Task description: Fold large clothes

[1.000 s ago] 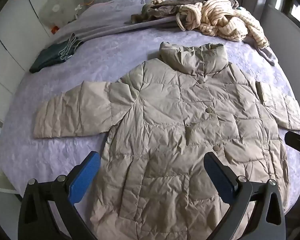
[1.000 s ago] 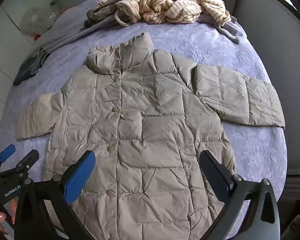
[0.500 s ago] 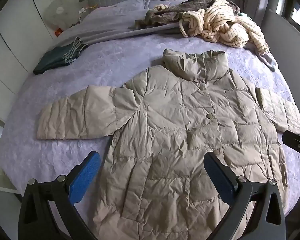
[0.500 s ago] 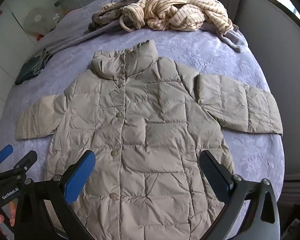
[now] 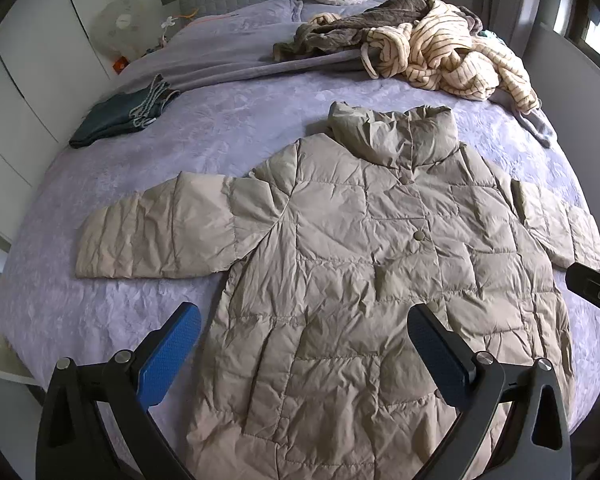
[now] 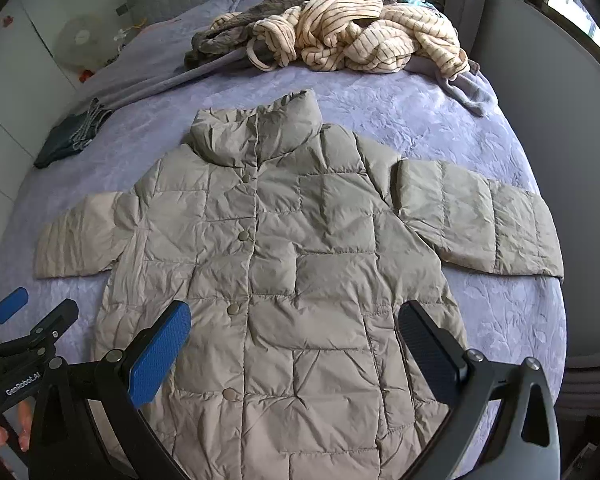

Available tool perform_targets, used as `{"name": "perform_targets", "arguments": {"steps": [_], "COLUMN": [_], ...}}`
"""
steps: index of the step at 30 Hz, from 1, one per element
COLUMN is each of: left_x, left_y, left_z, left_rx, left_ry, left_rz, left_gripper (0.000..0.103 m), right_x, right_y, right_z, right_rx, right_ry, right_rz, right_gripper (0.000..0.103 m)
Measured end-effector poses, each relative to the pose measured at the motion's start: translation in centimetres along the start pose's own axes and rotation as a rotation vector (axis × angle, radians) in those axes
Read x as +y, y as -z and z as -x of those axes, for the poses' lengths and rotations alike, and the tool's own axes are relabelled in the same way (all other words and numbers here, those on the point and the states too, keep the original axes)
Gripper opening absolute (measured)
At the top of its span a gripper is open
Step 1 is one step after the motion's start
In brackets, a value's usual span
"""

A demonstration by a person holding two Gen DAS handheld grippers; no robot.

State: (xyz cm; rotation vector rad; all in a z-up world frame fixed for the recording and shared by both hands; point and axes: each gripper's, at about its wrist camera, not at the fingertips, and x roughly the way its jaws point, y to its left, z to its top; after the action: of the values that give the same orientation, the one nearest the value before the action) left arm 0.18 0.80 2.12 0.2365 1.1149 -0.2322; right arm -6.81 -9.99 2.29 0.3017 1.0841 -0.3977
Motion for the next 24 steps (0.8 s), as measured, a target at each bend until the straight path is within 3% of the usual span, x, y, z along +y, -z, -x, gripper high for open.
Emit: {"name": "perform_targets", "arguments": {"steps": [24], "left_x": [0.04], "left_y": [0.20], "left_z": [0.06], "left_rx": [-0.006], "left_ry": [0.001], "left_rz": [-0.001], "left_gripper": [0.103], "right_x": [0.25], "right_y": [-0.08], "right_z": [0.44], "right_rx": [-0.006], "right_ry": [-0.001], "right_rz": [0.002], "right_gripper": [0.103]}}
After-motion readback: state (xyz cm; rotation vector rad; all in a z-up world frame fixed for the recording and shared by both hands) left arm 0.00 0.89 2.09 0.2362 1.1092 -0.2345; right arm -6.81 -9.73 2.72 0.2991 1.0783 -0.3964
